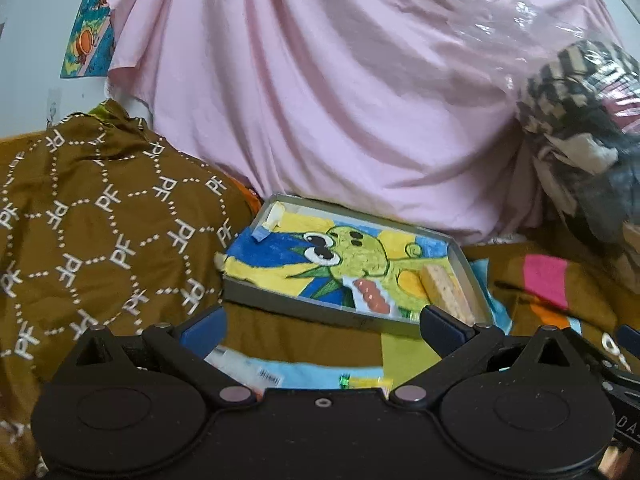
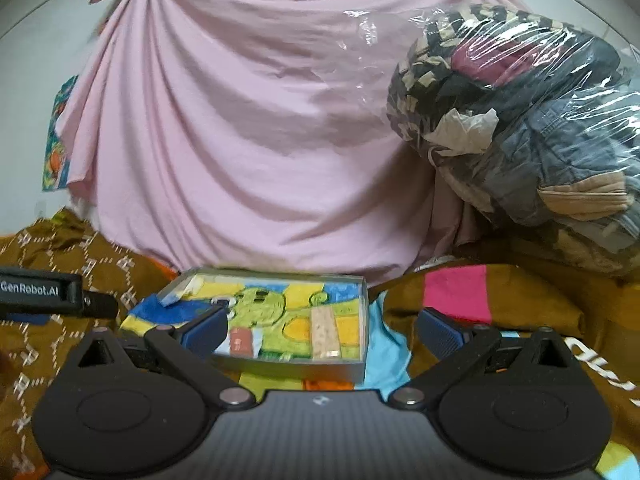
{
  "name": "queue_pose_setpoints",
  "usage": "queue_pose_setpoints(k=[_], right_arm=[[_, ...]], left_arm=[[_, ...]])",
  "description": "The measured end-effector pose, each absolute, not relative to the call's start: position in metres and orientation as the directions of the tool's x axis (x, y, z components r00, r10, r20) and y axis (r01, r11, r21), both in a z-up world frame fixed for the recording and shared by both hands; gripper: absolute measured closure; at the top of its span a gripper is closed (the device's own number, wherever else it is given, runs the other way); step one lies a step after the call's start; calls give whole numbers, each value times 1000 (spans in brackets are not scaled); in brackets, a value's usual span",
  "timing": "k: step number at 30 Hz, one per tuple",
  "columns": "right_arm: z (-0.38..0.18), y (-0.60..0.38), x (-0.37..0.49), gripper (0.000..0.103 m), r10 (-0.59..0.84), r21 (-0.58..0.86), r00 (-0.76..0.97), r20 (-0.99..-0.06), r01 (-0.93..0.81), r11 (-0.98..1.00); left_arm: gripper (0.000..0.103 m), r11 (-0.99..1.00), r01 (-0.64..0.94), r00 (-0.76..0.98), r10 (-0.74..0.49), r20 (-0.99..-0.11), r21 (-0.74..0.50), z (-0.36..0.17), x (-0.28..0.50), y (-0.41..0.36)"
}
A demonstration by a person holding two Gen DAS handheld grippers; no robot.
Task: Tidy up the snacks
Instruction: 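Move both tools back over the remaining snacks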
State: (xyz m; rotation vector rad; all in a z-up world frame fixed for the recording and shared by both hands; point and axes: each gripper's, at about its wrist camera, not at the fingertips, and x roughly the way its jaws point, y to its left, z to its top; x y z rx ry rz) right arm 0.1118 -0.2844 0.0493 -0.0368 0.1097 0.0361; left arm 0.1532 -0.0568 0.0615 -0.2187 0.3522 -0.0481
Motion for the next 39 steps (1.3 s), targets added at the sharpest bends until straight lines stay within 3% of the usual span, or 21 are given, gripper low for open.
queue_pose_setpoints(k=[18, 39], right_arm=[[14, -256, 53, 0, 81, -55, 936, -343, -106, 993], [-21, -246, 93, 0, 83, -34, 794, -602, -129, 991]], left_arm=[[1, 989, 70, 897, -121, -425, -134, 13, 77, -38], [1, 986, 146, 792, -167, -588, -83, -36, 97, -24]])
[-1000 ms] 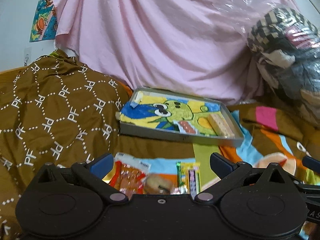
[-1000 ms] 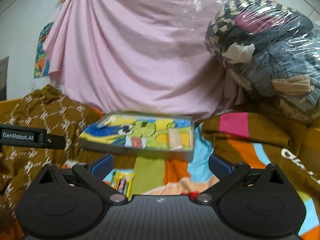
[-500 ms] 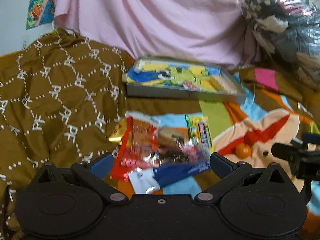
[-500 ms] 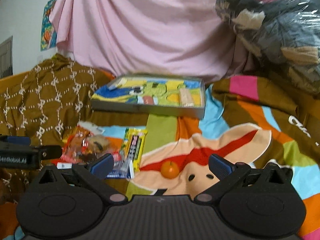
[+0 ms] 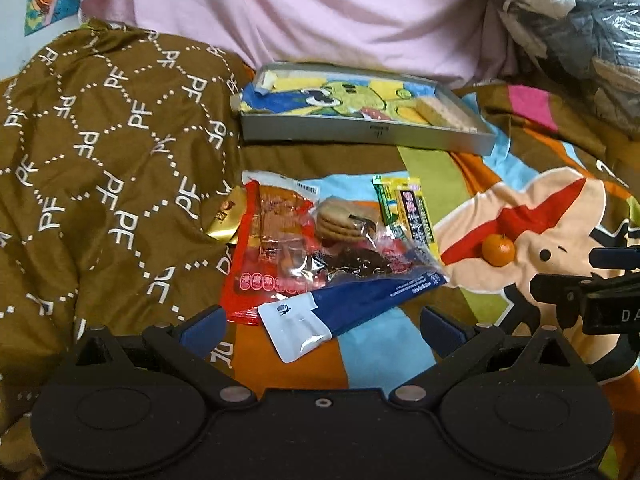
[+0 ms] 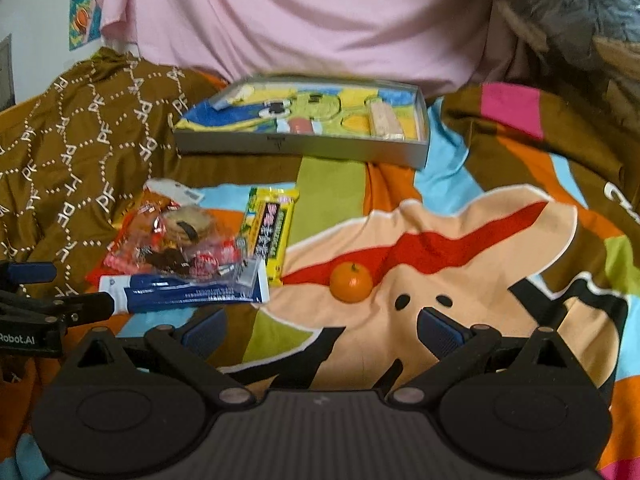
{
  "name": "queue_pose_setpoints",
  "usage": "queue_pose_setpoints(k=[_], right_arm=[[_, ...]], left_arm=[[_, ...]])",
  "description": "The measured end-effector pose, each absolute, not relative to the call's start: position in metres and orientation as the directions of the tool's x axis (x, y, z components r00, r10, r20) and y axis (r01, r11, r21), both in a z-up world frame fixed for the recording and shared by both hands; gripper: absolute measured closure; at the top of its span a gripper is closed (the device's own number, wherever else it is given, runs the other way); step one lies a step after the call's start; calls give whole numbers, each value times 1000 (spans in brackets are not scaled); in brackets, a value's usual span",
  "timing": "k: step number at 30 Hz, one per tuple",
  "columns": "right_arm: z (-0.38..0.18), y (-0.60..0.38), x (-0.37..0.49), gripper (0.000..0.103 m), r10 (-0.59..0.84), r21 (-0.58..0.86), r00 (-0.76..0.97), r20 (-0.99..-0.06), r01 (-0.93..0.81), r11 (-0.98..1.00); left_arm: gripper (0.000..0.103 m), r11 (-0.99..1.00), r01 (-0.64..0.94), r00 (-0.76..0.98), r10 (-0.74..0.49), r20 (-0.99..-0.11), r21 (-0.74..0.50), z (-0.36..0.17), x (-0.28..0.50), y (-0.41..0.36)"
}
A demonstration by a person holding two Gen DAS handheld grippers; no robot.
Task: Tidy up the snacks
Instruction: 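Move both tools back over the remaining snacks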
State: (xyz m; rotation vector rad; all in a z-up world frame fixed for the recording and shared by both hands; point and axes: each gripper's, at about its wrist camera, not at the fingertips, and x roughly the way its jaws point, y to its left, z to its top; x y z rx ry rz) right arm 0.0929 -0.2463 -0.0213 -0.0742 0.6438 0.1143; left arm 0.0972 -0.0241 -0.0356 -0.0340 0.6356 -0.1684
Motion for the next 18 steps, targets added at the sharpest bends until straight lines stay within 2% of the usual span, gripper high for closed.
queue_pose_setpoints(k=[11, 18], right_arm=[[-28, -247, 111, 0, 91, -37, 779, -620, -144, 989], [-28, -243, 135, 0, 125, -159, 808, -576, -260, 952]], left_arm=[[1, 970, 222, 730, -232, -643, -98, -48, 130, -25], [1, 950, 297, 697, -286, -658, -99, -58, 148, -23]])
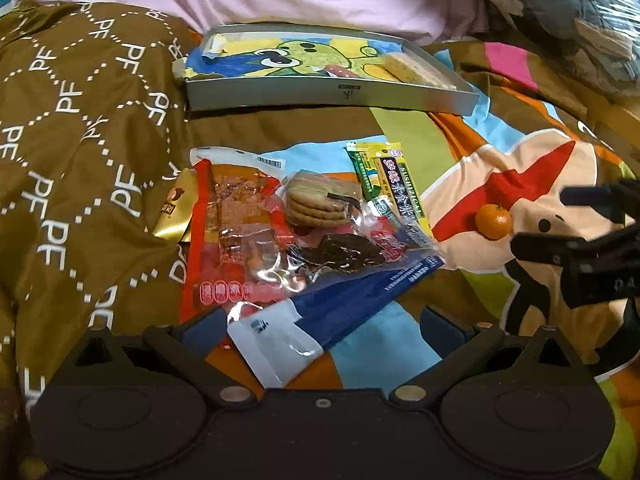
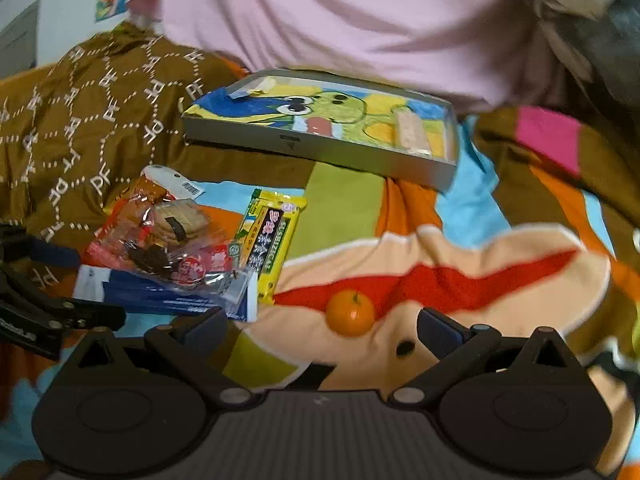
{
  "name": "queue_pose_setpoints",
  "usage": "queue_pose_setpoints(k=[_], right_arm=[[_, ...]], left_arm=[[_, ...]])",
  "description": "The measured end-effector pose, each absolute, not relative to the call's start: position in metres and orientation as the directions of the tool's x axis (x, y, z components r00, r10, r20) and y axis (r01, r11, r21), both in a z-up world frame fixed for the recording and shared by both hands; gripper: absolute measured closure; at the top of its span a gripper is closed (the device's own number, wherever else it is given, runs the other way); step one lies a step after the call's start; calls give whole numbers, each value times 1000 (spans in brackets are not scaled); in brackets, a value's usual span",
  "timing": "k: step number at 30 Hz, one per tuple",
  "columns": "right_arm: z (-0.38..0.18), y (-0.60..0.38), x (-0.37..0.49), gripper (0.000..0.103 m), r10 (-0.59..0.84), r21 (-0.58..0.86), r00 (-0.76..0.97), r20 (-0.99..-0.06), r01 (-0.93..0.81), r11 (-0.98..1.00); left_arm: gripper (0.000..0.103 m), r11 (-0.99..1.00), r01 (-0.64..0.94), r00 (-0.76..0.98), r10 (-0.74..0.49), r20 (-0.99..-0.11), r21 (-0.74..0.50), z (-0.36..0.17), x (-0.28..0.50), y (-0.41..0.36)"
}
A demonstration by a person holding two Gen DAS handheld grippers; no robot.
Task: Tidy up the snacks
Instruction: 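Move both tools back over the remaining snacks, then lower the right tool to the orange while the left tool reaches the dark snack pack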
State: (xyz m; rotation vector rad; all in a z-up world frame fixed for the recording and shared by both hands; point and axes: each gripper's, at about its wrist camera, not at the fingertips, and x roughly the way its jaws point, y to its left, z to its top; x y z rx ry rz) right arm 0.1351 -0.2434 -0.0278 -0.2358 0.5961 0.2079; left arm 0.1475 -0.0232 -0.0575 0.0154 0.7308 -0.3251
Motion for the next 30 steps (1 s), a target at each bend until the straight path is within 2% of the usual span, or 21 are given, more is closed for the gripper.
queue_pose_setpoints(k=[3, 7, 13, 21, 24, 30], right_arm=[[-34, -242, 150, 0, 149, -161, 787, -599, -301, 940], [-41, -245, 164, 0, 176, -147, 774, -608, -328, 933], [-51, -258, 188, 3, 225, -44, 726, -649, -331, 942], [-59, -269, 198, 13, 292, 85, 659, -693, -328, 941], [-58, -267, 196, 19, 305, 92, 647, -698, -342, 935], [-56, -264, 193, 24, 352, 129, 619, -702, -376, 918]], left_arm=[[1, 945, 309, 694, -301, -654, -107, -59, 155, -17], [1, 935, 300, 699, -350, -623, -189, -59, 163, -4], [1, 921, 329, 690, -384, -614, -207, -61, 169, -2], [1, 895, 381, 653, -438, -617, -233, -61, 168, -2], [1, 875, 418, 617, -472, -630, -246, -61, 165, -5], [1, 847, 464, 559, -506, -657, -257, -64, 157, -16]])
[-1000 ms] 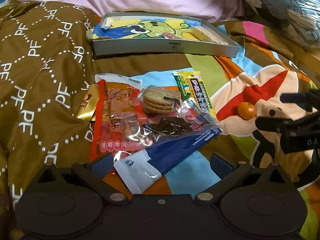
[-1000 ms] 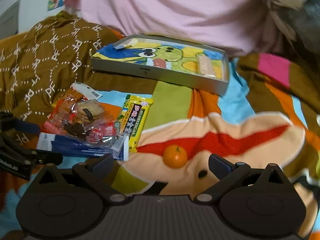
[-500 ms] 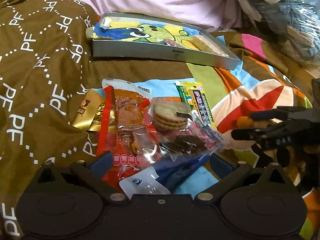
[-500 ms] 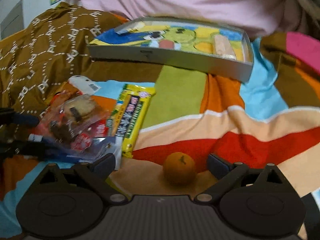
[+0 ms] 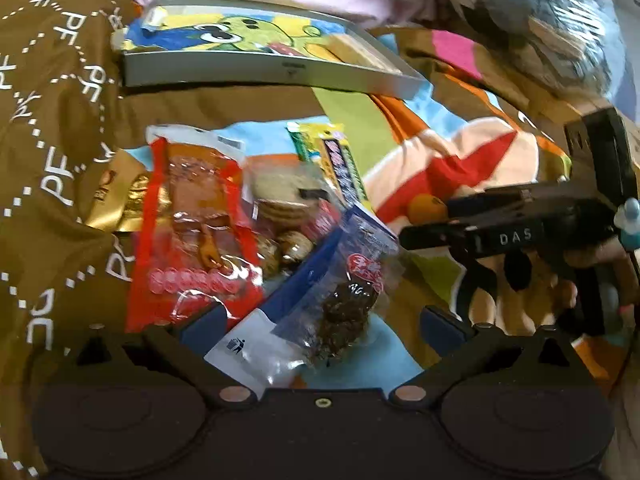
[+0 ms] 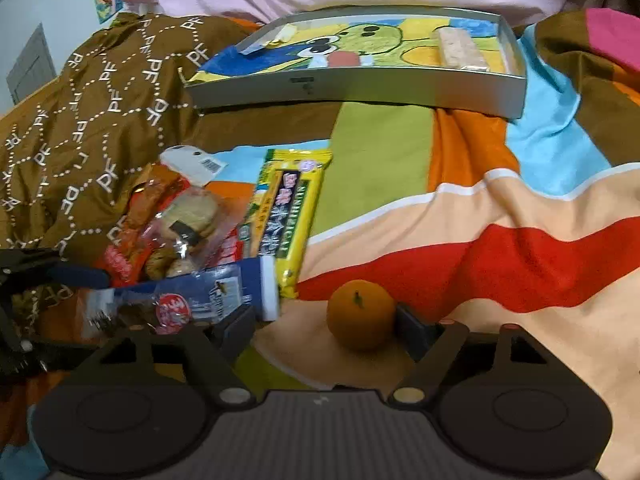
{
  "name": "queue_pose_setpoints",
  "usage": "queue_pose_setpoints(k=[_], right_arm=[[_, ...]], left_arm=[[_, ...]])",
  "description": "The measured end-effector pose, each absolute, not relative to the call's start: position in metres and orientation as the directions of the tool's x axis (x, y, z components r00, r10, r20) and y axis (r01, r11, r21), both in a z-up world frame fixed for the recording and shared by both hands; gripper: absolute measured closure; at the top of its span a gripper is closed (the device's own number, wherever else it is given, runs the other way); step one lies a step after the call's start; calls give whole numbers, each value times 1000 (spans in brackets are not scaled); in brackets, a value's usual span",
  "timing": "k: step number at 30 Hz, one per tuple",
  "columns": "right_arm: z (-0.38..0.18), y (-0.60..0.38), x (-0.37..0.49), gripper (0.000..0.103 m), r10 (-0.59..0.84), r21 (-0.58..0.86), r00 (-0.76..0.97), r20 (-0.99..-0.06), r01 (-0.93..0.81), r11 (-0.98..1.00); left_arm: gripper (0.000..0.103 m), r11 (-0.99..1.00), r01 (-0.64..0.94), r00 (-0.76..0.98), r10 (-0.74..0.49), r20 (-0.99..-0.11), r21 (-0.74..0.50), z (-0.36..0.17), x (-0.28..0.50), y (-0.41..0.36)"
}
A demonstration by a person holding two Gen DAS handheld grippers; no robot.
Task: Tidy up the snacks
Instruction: 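Lower the right tool to the orange while the left tool reaches the dark snack pack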
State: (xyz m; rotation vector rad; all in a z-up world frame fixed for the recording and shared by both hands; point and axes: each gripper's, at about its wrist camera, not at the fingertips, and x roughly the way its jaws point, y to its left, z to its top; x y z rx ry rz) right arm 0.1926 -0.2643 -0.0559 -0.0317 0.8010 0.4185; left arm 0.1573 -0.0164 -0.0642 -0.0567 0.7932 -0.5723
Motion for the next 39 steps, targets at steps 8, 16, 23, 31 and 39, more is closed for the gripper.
queue_pose_setpoints(k=[8, 16, 23, 31, 39], right_arm=[[-56, -257, 189, 24, 369, 122, 611, -700, -406, 906], [-56, -257, 189, 33, 354, 135, 627, -694, -369, 920], [-56, -254, 187, 60, 347, 133, 626, -699, -363, 922], [-53, -248, 176, 65, 367, 132, 605, -707, -397, 908], [-49, -249, 163, 65, 362, 141, 588, -724, -387, 911]], left_arm=[[1, 866, 462, 625, -472, -622, -193, -55, 148, -28], [5, 850, 527, 651, -413, -637, -13, -52, 138, -54], [21, 831, 552, 642, -374, -669, 65, -57, 136, -64], [43, 825, 561, 628, -367, -686, 72, -58, 135, -66], [24, 805, 589, 601, -382, -702, 66, -58, 142, -66]])
